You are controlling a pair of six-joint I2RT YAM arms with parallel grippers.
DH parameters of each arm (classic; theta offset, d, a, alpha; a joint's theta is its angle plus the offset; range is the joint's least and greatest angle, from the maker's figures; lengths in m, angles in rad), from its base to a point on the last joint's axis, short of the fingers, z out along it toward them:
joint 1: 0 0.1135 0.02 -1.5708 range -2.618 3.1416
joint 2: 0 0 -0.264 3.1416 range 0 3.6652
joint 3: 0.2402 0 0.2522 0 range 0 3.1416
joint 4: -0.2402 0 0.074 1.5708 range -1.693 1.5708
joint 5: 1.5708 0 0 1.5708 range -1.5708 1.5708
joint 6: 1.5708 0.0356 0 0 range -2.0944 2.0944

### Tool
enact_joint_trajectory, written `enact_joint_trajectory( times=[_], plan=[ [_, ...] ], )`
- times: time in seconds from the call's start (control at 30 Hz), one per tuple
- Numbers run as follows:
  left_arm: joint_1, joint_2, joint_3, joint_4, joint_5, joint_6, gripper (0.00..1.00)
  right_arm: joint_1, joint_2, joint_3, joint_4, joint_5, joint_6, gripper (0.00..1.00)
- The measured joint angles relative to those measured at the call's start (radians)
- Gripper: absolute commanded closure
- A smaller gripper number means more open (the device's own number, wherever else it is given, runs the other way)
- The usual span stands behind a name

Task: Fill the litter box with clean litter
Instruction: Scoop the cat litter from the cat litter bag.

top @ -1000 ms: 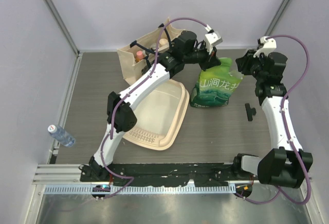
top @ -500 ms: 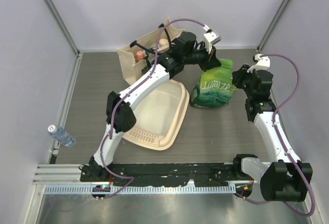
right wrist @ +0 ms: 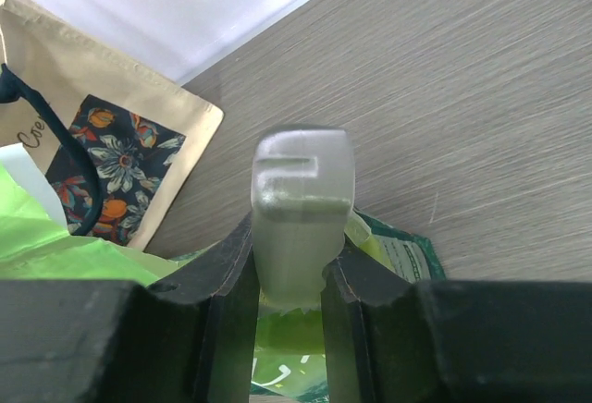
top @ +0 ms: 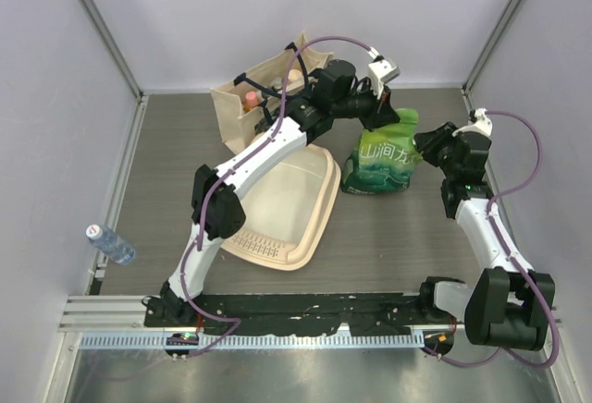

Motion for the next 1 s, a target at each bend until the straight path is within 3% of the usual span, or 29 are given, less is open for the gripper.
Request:
enact_joint_trajectory(
  times=[0.17, 0.37, 0.67, 1.0],
  plan=[
    [0.004, 0.0, 0.0, -0.006, -0.017, 0.0, 1.0, -0.006, 0.078, 0.0, 0.071, -0.073, 0.097, 0.99],
    [0.012, 0.0, 0.0, -0.029, -0.036, 0.005, 1.0, -0.069, 0.193, -0.001, 0.169, -0.285, 0.283, 0.99],
    [0.016, -0.012, 0.0, -0.018, -0.043, -0.002, 1.0, -0.014, 0.155, 0.274, -0.249, -0.225, -0.185, 0.99],
    [-0.019, -0.012, 0.0, 0.005, -0.014, -0.033, 1.0, 0.058, 0.064, 0.335, -0.374, -0.073, -0.499, 0.99]
  ],
)
